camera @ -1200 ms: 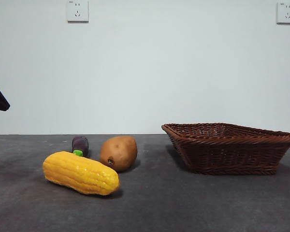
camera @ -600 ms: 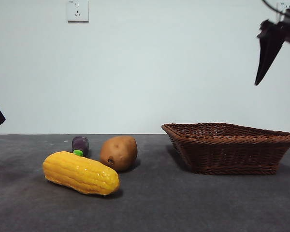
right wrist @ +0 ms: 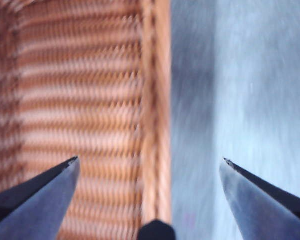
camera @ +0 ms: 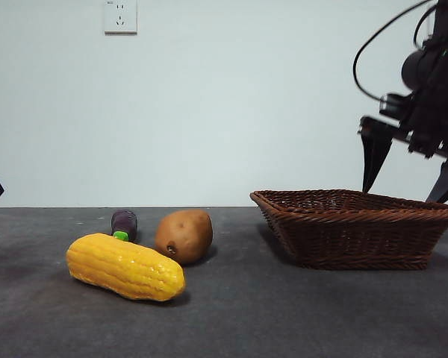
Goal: Help me put the vegetables on the table into the basket
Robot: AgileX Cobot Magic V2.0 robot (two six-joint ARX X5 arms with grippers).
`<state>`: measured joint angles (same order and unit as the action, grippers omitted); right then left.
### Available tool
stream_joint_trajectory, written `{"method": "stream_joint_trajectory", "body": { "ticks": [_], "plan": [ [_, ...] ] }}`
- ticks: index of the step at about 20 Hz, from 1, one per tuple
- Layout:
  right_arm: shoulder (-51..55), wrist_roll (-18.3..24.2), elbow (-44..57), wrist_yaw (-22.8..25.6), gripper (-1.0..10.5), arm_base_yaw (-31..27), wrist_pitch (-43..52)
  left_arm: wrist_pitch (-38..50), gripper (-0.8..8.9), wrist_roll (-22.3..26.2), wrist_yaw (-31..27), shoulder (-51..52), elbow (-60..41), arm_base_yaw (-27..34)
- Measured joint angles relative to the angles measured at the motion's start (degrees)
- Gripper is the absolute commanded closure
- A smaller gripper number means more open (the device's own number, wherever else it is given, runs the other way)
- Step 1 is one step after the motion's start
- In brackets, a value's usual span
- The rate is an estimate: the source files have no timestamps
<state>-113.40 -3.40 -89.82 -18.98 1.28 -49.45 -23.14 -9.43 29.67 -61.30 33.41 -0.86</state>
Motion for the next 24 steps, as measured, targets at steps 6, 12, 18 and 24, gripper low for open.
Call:
{"method": "stream_joint_trajectory", "body": {
  "ticks": [6, 12, 18, 24],
  "plan": [
    [-5.7, 0.24, -1.46, -0.48, 9.6, 0.59, 1.62, -0.04, 8.17, 0.0, 0.02, -0.02, 0.0, 0.0],
    [-6.14, 0.96, -3.76, -1.55, 9.6, 0.63, -0.7, -3.45, 8.17, -0.7, 0.04, -0.13, 1.75, 0.0],
    [-1.55, 1.27, -5.49, -0.55, 9.6, 0.68, -7.17, -18.75, 8.17, 2.86, -0.22, -4.68, 20.13, -0.35],
    [5.92, 4.24, -5.75, -0.52, 9.6, 0.61, -14.36, -29.86, 7.72, 20.7, -2.08, -10.93, 25.77, -10.6]
  ]
}}
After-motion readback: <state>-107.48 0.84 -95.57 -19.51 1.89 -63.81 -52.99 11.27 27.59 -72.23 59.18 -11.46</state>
